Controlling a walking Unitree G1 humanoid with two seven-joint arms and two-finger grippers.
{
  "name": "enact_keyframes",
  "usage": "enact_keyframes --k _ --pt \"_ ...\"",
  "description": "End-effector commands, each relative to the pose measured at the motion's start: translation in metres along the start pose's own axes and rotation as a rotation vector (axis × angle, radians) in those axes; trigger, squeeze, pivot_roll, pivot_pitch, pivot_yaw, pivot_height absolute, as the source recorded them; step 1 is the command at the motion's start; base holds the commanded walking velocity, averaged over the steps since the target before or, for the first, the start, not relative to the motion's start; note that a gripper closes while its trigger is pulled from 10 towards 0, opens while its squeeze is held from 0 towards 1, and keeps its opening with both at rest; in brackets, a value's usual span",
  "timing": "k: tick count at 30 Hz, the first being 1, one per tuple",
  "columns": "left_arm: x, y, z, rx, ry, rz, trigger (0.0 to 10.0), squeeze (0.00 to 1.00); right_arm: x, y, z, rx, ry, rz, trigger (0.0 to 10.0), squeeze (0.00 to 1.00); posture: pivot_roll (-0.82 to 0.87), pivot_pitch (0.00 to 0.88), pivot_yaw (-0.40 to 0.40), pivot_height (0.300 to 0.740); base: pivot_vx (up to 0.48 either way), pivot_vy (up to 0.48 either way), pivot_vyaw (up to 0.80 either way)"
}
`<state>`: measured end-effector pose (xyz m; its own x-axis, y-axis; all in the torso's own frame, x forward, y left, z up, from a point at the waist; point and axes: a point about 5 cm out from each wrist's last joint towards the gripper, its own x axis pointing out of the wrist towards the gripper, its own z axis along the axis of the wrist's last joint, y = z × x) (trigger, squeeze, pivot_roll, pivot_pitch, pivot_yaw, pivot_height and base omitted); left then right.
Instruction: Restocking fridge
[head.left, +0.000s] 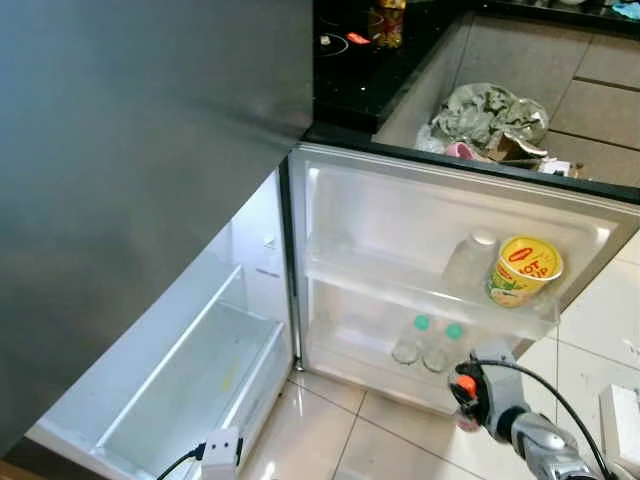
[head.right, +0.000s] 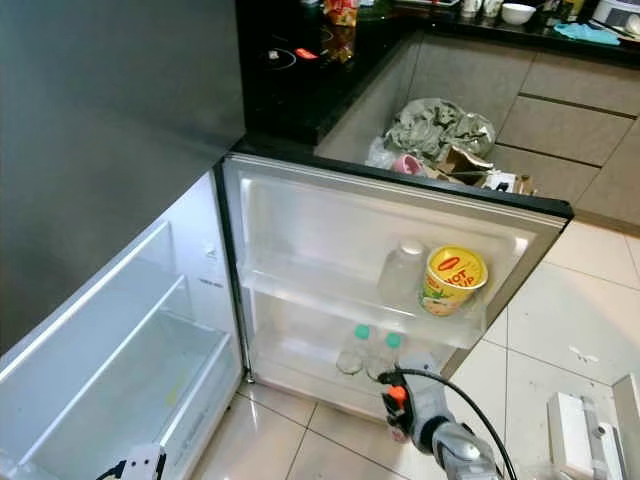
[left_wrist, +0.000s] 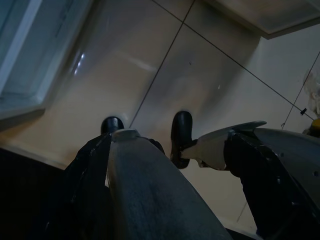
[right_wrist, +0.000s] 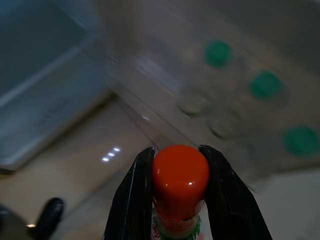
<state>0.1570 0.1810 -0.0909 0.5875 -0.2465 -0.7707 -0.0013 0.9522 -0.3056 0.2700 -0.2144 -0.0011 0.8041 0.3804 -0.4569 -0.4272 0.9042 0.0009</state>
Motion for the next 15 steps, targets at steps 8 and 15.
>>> enact_keyframes --k 8,15 --pt "0.006 -0.008 0.039 0.193 -0.122 -0.095 10.0 0.0 -0.003 -0.008 0.053 -0.003 -0.228 0.278 10.0 0.0 -0.07 0.077 -0.032 0.74 0.0 0.0 0.0" --pt "0.008 -0.026 0.077 0.381 -0.253 -0.239 10.0 0.0 -0.011 -0.005 0.086 -0.009 -0.345 0.482 10.0 0.0 -0.07 0.084 -0.04 0.74 0.0 0.0 0.0"
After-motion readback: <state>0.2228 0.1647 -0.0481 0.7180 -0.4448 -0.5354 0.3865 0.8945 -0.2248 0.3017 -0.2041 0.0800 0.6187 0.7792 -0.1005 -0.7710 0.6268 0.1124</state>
